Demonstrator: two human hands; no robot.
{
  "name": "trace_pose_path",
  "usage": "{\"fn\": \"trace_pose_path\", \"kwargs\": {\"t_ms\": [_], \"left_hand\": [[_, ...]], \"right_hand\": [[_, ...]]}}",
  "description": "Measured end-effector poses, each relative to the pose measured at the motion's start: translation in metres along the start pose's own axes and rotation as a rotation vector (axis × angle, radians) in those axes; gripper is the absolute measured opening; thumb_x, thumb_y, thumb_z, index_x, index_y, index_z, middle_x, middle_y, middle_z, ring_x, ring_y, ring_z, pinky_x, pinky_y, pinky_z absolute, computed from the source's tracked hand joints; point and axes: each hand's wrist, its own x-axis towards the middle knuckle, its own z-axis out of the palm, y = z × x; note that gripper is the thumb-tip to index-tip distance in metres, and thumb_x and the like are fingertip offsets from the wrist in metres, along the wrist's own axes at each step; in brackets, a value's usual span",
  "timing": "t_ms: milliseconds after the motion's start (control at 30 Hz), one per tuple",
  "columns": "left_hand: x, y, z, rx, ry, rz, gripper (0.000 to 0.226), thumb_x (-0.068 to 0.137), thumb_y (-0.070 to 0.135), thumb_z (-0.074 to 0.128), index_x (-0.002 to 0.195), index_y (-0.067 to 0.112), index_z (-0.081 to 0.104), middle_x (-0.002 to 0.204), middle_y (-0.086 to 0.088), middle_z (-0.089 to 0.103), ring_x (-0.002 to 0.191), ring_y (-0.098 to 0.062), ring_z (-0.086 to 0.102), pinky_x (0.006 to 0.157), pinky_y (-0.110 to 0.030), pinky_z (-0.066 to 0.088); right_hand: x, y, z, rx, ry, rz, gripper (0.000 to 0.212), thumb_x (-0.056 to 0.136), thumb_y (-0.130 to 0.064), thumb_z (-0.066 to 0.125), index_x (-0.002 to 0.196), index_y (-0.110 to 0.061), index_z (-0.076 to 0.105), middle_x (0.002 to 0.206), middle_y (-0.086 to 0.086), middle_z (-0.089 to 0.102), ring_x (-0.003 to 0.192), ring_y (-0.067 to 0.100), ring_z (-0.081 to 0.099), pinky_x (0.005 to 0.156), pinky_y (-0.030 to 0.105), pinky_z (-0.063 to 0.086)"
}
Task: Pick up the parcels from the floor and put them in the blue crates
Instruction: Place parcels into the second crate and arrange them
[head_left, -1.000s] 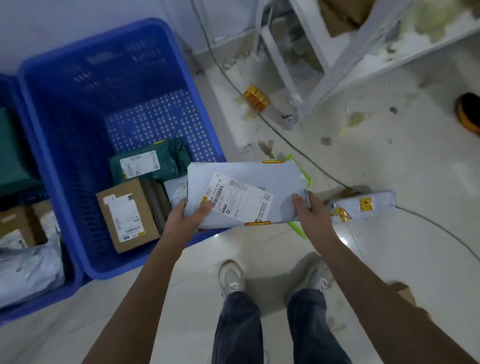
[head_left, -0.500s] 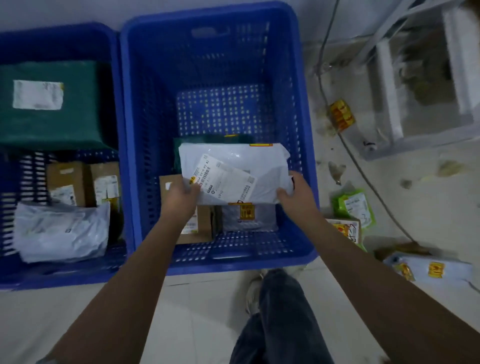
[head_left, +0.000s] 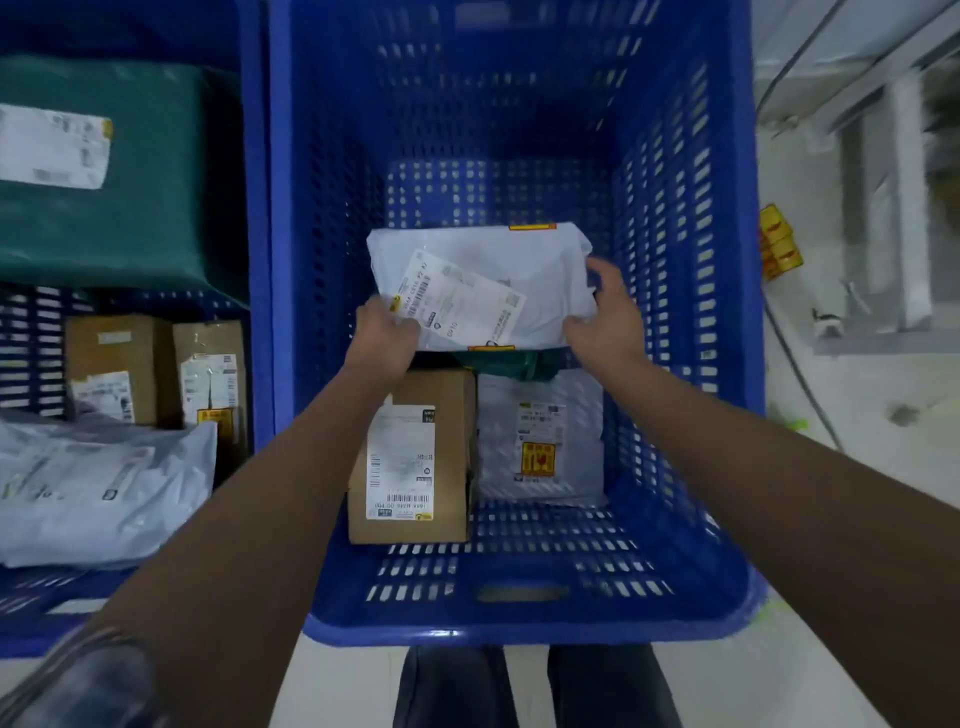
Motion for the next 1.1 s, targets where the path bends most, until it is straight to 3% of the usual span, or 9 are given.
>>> {"fn": "trace_pose_path", "kwargs": {"t_ms": [133, 233, 400, 500, 600, 700, 800, 900, 1100], "left_hand": [[0.031, -0.019, 0.008, 0.068, 0.019, -0.021, 0.048, 0.093, 0.018, 0.048, 0.137, 0.005, 0.034, 0.135, -0.012, 0.031, 0.116, -0.026, 0.042, 0.091, -0.031, 0.038], [0.040, -0.034, 0.011, 0.135, 0.002, -0.051, 0.063, 0.091, 0.020, 0.052, 0.146, 0.010, 0.023, 0.140, -0.014, 0.028, 0.126, -0.031, 0.038, 0.103, -0.038, 0.039], [0.039, -0.043, 0.012, 0.494, -0.139, 0.032, 0.068, 0.096, 0.030, 0.041, 0.152, 0.013, 0.005, 0.154, -0.014, 0.008, 0.136, -0.032, 0.025, 0.110, -0.040, 0.032], [0.031, -0.035, 0.010, 0.605, -0.083, 0.022, 0.056, 0.096, 0.026, 0.039, 0.145, 0.006, 0.022, 0.148, -0.018, 0.019, 0.130, -0.033, 0.032, 0.103, -0.042, 0.037], [0.008, -0.032, 0.008, 0.603, -0.002, 0.075, 0.041, 0.095, 0.022, 0.040, 0.129, -0.002, 0.040, 0.137, -0.020, 0.031, 0.122, -0.034, 0.037, 0.096, -0.041, 0.042], [-0.023, -0.031, 0.003, 0.644, 0.054, 0.188, 0.035, 0.094, 0.017, 0.042, 0.124, -0.002, 0.047, 0.134, -0.021, 0.036, 0.122, -0.034, 0.038, 0.092, -0.042, 0.043], [-0.057, -0.025, 0.001, 0.674, 0.055, 0.250, 0.029, 0.095, 0.012, 0.041, 0.117, -0.004, 0.051, 0.127, -0.023, 0.042, 0.118, -0.035, 0.041, 0.091, -0.042, 0.039], [-0.090, -0.011, 0.013, 0.708, 0.071, 0.334, 0.027, 0.095, 0.013, 0.041, 0.111, -0.005, 0.054, 0.119, -0.025, 0.048, 0.110, -0.037, 0.046, 0.089, -0.044, 0.040], [-0.143, 0.032, 0.080, 0.526, -0.020, 0.515, 0.018, 0.094, 0.008, 0.047, 0.107, -0.001, 0.056, 0.111, -0.021, 0.049, 0.095, -0.038, 0.052, 0.080, -0.045, 0.043]], "right_hand": [[0.016, 0.018, 0.036, -0.036, -0.049, 0.025, 0.061, 0.087, -0.002, 0.051, 0.143, -0.017, 0.030, 0.123, 0.013, 0.057, 0.107, 0.029, 0.058, 0.084, 0.034, 0.049], [0.018, 0.033, 0.062, -0.094, -0.188, 0.085, 0.066, 0.091, -0.003, 0.050, 0.148, -0.016, 0.021, 0.137, 0.015, 0.047, 0.119, 0.032, 0.052, 0.094, 0.037, 0.045], [0.017, 0.039, 0.080, -0.172, -0.426, 0.185, 0.069, 0.098, -0.012, 0.041, 0.152, -0.017, -0.001, 0.153, 0.011, 0.024, 0.133, 0.032, 0.038, 0.092, 0.025, 0.036], [0.017, 0.033, 0.079, -0.274, -0.449, 0.212, 0.074, 0.095, -0.018, 0.043, 0.151, -0.016, -0.004, 0.158, 0.010, 0.006, 0.141, 0.032, 0.023, 0.111, 0.036, 0.031], [-0.002, 0.027, 0.067, -0.323, -0.284, 0.267, 0.063, 0.093, -0.019, 0.043, 0.148, -0.011, 0.013, 0.151, 0.016, 0.018, 0.134, 0.036, 0.031, 0.106, 0.041, 0.036], [-0.042, 0.024, 0.048, -0.160, -0.084, 0.332, 0.046, 0.096, -0.019, 0.043, 0.138, -0.005, 0.031, 0.139, 0.018, 0.036, 0.116, 0.035, 0.048, 0.091, 0.041, 0.044], [-0.096, 0.025, 0.026, 0.009, 0.033, 0.300, 0.032, 0.095, -0.013, 0.044, 0.126, -0.008, 0.044, 0.120, 0.013, 0.053, 0.089, 0.026, 0.056, 0.078, 0.040, 0.048], [-0.149, 0.036, 0.002, 0.054, 0.188, 0.256, 0.021, 0.094, -0.011, 0.045, 0.115, -0.012, 0.049, 0.105, 0.005, 0.058, 0.077, 0.023, 0.055, 0.064, 0.036, 0.044], [-0.214, 0.101, -0.035, 0.140, 0.652, 0.485, 0.019, 0.085, -0.004, 0.051, 0.101, -0.013, 0.052, 0.098, 0.011, 0.058, 0.085, 0.031, 0.057, 0.076, 0.040, 0.047]]}}
